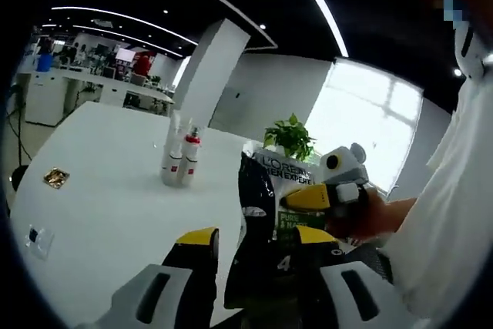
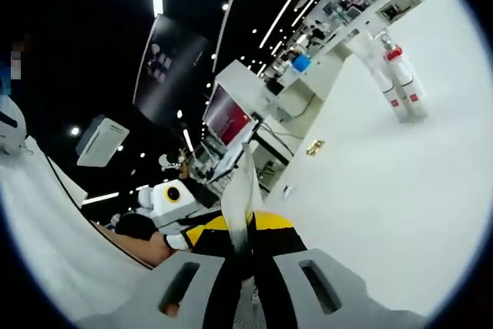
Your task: Arrange the skincare products in the storage area until every visible bottle or jar stands upright without overlapping.
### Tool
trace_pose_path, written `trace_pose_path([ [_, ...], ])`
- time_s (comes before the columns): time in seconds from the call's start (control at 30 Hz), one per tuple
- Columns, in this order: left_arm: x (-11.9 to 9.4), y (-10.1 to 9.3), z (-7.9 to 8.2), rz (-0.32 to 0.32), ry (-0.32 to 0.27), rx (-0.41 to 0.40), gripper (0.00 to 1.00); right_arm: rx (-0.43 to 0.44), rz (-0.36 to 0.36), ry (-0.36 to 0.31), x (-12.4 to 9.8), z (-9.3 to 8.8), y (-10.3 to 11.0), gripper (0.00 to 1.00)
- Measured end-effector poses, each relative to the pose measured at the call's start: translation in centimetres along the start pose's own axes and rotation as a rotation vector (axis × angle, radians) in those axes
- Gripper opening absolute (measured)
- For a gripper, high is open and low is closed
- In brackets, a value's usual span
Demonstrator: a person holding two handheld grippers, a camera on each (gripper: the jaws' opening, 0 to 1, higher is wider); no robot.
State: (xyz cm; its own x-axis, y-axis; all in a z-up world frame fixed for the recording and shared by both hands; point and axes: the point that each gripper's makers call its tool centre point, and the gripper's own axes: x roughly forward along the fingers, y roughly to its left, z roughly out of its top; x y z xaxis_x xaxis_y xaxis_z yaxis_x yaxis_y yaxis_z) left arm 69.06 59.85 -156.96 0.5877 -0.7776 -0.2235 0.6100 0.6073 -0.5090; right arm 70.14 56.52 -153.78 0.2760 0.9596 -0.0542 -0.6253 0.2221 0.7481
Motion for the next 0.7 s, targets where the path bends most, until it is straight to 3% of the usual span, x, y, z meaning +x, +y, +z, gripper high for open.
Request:
trace_pose_path([
  [0.17, 0.2, -1.4, -0.6, -0.083, 0.04, -0.075, 0.44, -0.002, 0.115, 0.062, 0.3, -0.6, 1.9, 0.01],
  [0.33, 0.1, -2.1, -1.0, -0.122, 0.065, -0.119, 0.43, -0.011, 0.167, 0.125, 0.7, -1.9, 3.0, 0.01],
  [0.43, -0.1, -2.7, -1.2, -0.17, 0.076, -0.15, 0.29, -0.021, 0.145, 0.144, 0.7, -2.2, 2.4, 0.01],
  [0.5, -0.2, -2.5, -1.4, -0.157, 0.086, -0.143, 0.25, -0.011, 0.138, 0.147, 0.7, -2.3, 2.1, 0.01],
  [0.7, -0.6, -3.0, -0.5, -0.212, 0.046, -0.191, 0.11, 0.048, 0.144, 0.127, 0.0, -1.8, 1.6, 0.01],
])
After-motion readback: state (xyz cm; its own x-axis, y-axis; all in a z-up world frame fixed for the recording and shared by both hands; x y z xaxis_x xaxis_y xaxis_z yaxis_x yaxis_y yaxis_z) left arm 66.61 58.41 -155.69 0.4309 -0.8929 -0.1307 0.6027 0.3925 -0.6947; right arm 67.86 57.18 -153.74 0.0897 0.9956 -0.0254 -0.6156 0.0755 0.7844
